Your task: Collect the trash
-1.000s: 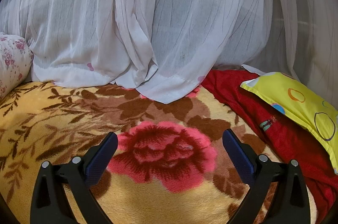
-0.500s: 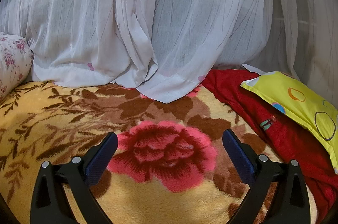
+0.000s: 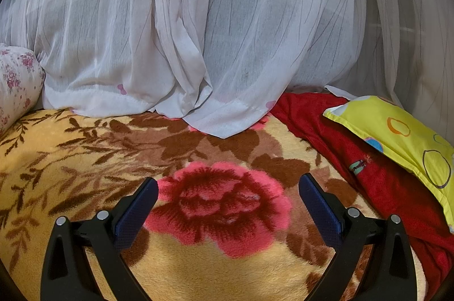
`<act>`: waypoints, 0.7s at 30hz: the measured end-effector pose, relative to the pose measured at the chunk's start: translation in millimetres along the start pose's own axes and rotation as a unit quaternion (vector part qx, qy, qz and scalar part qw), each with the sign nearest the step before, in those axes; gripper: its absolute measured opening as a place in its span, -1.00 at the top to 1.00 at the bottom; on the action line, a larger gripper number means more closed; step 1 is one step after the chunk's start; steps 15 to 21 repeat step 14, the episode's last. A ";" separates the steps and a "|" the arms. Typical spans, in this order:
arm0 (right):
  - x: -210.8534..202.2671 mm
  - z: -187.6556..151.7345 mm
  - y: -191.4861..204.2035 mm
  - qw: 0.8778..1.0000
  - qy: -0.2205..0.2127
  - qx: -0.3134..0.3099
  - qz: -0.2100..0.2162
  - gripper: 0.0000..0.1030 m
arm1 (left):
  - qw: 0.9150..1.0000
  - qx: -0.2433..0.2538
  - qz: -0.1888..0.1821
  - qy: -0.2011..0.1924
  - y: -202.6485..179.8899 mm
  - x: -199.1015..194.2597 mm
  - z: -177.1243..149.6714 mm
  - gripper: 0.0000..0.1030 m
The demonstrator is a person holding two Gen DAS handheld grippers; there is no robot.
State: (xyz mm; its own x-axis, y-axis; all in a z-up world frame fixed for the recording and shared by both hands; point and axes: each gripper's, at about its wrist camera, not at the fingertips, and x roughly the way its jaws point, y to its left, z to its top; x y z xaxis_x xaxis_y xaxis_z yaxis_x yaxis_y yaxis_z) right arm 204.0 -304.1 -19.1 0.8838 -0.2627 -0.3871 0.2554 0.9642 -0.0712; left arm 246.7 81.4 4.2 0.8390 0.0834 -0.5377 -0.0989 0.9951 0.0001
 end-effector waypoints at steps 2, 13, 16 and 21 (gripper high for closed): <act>-0.4 -0.4 0.7 1.000 0.000 -0.001 0.000 -0.90 | 1.000 -0.005 -0.003 -0.004 0.4 -1.0 -0.1 -0.81; 0.4 -1.6 1.3 1.000 0.000 -0.001 0.000 -0.90 | 1.000 -0.006 -0.005 0.005 -0.3 -0.8 1.1 -0.81; 0.6 -2.4 1.7 1.000 0.000 -0.001 0.000 -0.90 | 1.000 -0.006 -0.005 0.006 -0.2 -0.4 1.0 -0.81; 0.6 -2.4 1.7 1.000 0.000 -0.001 0.000 -0.90 | 1.000 -0.006 -0.005 0.006 -0.2 -0.4 1.0 -0.81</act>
